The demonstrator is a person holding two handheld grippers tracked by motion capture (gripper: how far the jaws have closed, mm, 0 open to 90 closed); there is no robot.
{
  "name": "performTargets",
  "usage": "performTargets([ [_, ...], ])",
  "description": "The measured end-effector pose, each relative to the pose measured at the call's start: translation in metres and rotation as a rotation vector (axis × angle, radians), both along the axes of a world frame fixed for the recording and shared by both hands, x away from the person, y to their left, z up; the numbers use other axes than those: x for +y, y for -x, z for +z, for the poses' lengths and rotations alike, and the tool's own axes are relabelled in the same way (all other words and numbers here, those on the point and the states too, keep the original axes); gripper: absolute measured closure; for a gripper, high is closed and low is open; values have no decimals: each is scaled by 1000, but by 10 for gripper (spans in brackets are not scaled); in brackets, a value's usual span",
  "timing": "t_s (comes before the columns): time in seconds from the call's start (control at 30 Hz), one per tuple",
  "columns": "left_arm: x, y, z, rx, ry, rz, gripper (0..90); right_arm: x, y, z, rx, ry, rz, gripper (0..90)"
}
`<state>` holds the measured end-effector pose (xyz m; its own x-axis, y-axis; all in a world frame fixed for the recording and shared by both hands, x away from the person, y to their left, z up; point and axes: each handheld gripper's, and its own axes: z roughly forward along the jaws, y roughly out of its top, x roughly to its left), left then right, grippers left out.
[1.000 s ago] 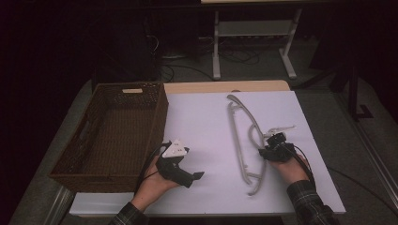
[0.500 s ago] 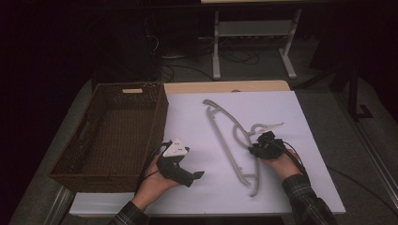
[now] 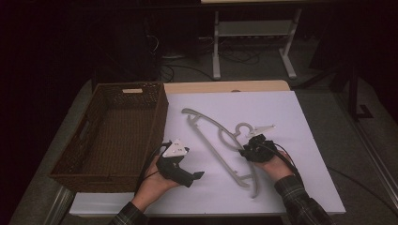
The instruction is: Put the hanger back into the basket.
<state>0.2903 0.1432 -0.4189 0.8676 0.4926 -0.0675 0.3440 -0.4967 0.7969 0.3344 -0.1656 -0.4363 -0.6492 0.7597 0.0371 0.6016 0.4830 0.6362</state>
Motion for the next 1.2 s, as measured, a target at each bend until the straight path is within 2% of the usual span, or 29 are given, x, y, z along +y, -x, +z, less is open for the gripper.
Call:
performTargets([
  [0.1, 0, 0, 0, 1, -1, 2, 2, -4, 13, 5, 4, 19, -23, 663],
  [0.13, 0, 0, 0, 1, -1, 2, 2, -4, 13, 5, 4, 19, -23, 663],
  [0.17, 0, 1, 0, -1, -2, 3, 2, -8, 23, 5, 22, 16, -51, 659],
  [0.33, 0, 1, 0, -2, -4, 5, 2, -11, 38, 1, 53, 30, -78, 653],
  [0.37, 0, 1, 0, -3, -5, 5, 2, -10, 44, -3, 73, 45, -81, 654],
  [0.47, 0, 0, 0, -3, -4, 7, 2, -5, 47, -5, 68, 67, -86, 673],
  [0.63, -1, 0, 0, -2, -4, 6, 2, -4, 47, -4, 66, 88, -84, 698],
  [0.7, 0, 0, 0, -1, -2, 5, 2, -10, 44, -3, 51, 118, -88, 726],
  [0.8, 0, 0, 0, -1, -2, 4, 2, -17, 41, -3, 51, 121, -92, 746],
  [0.9, 0, 1, 0, 0, -2, 4, 2, -36, 34, -3, 35, 144, -81, 787],
  [0.93, 0, 1, 0, 0, -2, 4, 2, -36, 34, -3, 35, 144, -81, 787],
  [0.97, 0, 1, -1, 0, -2, 3, 2, -46, 30, -3, 26, 155, -73, 804],
  [1.0, 0, 1, -1, 0, -2, 3, 2, -46, 30, -3, 26, 155, -73, 804],
  [1.03, 0, 1, -1, -1, -3, 3, 2, -56, 26, -3, 18, 168, -41, 813],
  [1.1, 0, 1, -1, -1, -5, 2, 2, -66, 22, -3, 8, 182, -17, 814],
  [1.2, 0, 1, -1, 0, -6, 2, 2, -77, 18, -4, 3, 161, 7, 814],
])
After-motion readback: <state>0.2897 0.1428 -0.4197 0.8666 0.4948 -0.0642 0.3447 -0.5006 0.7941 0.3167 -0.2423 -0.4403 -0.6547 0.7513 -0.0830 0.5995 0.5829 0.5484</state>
